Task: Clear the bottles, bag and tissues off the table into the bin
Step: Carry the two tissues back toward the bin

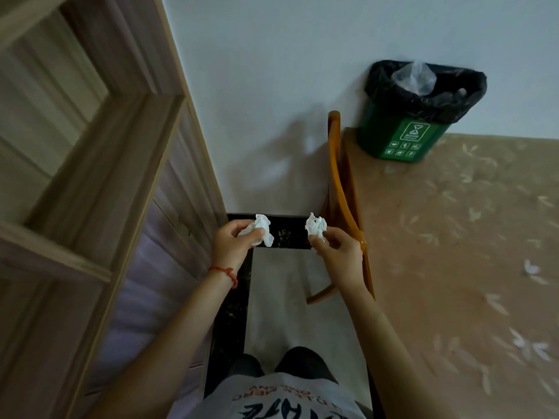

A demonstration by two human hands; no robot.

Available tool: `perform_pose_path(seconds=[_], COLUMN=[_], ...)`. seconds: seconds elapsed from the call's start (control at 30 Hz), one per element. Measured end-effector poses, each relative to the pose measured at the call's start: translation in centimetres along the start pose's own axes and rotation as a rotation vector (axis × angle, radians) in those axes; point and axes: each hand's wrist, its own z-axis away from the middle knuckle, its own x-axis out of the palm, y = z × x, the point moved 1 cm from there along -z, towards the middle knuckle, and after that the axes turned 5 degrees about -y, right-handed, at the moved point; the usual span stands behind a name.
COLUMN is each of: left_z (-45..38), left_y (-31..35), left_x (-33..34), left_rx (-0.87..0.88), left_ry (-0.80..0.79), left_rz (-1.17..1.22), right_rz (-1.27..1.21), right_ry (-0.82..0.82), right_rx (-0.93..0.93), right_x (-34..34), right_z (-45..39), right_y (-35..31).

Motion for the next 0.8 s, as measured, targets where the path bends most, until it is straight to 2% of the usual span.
perform_pose_path(seconds=[0.53,0.8], left_z=[-18.1,-25.4], left_y=[7.9,11.3], left_x=[6.2,11.4], left_rx=[0.024,0.088], left_ry=[-0.078,-0.201], left_rz=[0.006,-0.058], right_rz=[-0.107,-0.114], right_ry=[0.057,0.173], right_rx=[-0.095,-0.022], right_x=[-2.7,-4.6], right_z=[-18.0,-24.5], right_y=[-6.5,-7.0])
